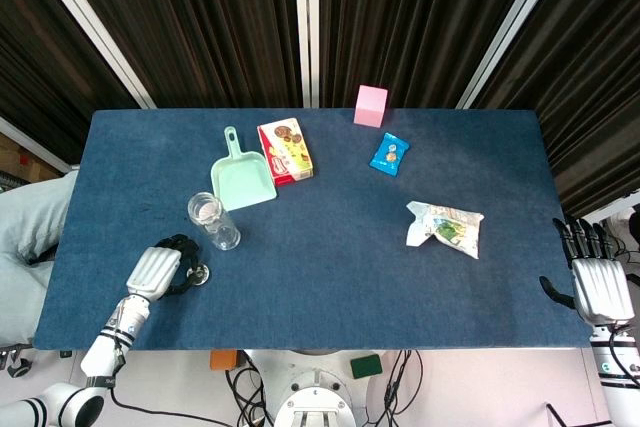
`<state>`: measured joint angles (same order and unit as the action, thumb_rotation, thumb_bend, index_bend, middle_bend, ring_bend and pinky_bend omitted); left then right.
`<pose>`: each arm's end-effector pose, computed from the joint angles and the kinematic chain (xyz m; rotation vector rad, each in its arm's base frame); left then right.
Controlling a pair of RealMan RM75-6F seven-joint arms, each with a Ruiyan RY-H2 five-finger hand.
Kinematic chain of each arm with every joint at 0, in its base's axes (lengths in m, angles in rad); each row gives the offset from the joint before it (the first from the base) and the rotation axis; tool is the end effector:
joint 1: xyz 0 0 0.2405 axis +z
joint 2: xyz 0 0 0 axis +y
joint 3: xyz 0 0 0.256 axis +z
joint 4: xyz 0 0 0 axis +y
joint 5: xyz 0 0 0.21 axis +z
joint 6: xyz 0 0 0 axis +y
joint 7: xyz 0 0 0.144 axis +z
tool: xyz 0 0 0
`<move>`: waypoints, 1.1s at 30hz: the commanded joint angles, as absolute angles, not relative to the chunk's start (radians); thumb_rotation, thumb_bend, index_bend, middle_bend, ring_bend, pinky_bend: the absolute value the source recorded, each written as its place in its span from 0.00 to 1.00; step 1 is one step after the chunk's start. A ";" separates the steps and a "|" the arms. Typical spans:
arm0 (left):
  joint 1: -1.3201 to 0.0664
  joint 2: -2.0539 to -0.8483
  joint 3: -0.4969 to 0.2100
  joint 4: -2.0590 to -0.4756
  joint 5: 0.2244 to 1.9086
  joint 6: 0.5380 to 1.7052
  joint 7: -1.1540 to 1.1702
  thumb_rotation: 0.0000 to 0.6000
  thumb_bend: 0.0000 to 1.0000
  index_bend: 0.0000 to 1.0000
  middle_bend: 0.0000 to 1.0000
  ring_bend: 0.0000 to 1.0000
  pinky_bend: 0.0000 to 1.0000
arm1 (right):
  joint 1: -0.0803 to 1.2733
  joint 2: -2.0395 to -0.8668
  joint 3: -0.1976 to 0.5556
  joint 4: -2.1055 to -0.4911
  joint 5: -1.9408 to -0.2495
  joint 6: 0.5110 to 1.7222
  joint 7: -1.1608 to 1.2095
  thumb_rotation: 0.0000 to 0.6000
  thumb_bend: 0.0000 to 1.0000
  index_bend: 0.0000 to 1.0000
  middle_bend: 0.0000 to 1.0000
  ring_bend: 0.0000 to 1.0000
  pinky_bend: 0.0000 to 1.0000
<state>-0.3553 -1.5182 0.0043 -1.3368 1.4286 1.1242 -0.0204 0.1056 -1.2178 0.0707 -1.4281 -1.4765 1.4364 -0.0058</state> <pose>-0.2841 0.2413 -0.0025 -1.7139 -1.1672 -0.8773 -0.3388 -0.1944 0.1436 1.4007 -0.8544 0.8250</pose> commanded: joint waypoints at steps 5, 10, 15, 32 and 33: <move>-0.351 -1.523 0.005 -1.321 1.431 1.130 -0.040 1.00 0.36 0.55 0.32 0.17 0.24 | 0.114 -1.224 0.071 -1.423 -1.475 1.424 -0.011 1.00 0.22 0.00 0.00 0.00 0.00; -0.346 -1.527 0.006 -1.317 1.436 1.141 -0.045 1.00 0.37 0.56 0.32 0.17 0.24 | 0.119 -1.227 0.071 -1.419 -1.479 1.421 -0.008 1.00 0.22 0.00 0.00 0.00 0.00; -0.349 -1.529 0.005 -1.315 1.440 1.141 -0.048 1.00 0.37 0.58 0.32 0.17 0.24 | 0.118 -1.230 0.070 -1.412 -1.477 1.420 -0.003 1.00 0.22 0.00 0.00 0.00 0.00; -0.331 -1.461 -0.007 -1.402 1.474 1.213 -0.122 1.00 0.39 0.66 0.35 0.18 0.25 | 0.107 -1.231 0.068 -1.404 -1.479 1.439 0.011 1.00 0.22 0.00 0.00 0.00 0.00; -0.329 -1.451 -0.008 -1.412 1.476 1.219 -0.128 1.00 0.39 0.66 0.35 0.18 0.25 | 0.106 -1.231 0.067 -1.404 -1.480 1.441 0.012 1.00 0.22 0.00 0.00 0.00 0.00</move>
<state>-0.3330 -1.4647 -0.0055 -1.3987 1.4707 1.2091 -0.1172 0.1061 -1.2313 0.0674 -1.4044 -1.4793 1.4408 0.0114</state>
